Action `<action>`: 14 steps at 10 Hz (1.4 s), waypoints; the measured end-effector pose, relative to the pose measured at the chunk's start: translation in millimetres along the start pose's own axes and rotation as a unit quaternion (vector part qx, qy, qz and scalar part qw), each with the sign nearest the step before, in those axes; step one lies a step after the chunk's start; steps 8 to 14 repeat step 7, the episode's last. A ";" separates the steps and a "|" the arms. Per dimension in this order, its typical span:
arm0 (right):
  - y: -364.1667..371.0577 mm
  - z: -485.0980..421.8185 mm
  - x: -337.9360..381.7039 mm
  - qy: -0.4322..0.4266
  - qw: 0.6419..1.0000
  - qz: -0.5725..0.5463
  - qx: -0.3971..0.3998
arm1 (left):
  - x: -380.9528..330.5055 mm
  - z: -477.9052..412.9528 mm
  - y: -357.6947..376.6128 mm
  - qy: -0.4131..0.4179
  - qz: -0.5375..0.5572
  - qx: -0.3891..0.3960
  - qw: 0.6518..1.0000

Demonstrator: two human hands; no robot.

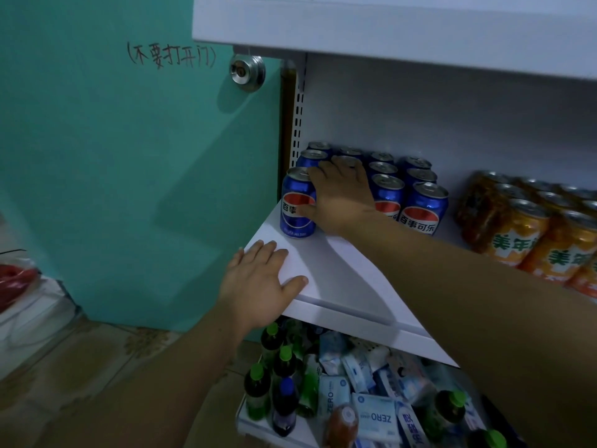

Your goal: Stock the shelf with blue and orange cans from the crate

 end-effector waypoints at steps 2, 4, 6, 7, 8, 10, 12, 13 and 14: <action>7.3 -14.2 -7.0 0.047 0.998 -0.022 0.040 | -0.4 0.9 -1.0 0.000 0.008 -0.002 1.000; 9.3 -19.9 -9.2 0.065 0.997 0.010 0.042 | -0.3 0.6 0.5 0.000 0.008 -0.007 1.000; 10.6 -22.0 -6.1 0.074 0.997 0.003 0.028 | -0.9 0.4 -0.8 0.000 0.009 -0.001 1.000; 13.9 -12.6 -13.4 0.075 0.996 -0.018 0.037 | 0.0 1.2 -3.5 -0.011 0.010 0.011 1.000; 13.9 -12.6 -13.4 0.075 0.996 -0.018 0.037 | 0.0 1.2 -3.5 -0.011 0.010 0.011 1.000; 13.9 -12.6 -13.4 0.075 0.996 -0.018 0.037 | 0.0 1.2 -3.5 -0.011 0.010 0.011 1.000; 13.9 -12.6 -13.4 0.075 0.996 -0.018 0.037 | 0.0 1.2 -3.5 -0.011 0.010 0.011 1.000; 13.9 -12.6 -13.4 0.075 0.996 -0.018 0.037 | 0.0 1.2 -3.5 -0.011 0.010 0.011 1.000; 13.9 -12.6 -13.4 0.075 0.996 -0.018 0.037 | 0.0 1.2 -3.5 -0.011 0.010 0.011 1.000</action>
Point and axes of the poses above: each hand's wrist, its own z-axis away from the middle knuckle, its own y-axis out of the palm, x = y × z, the point moved 3 cm from there along -z, towards the middle knuckle, and after that the axes turned 12 degrees about z, right-handed, at the moved point
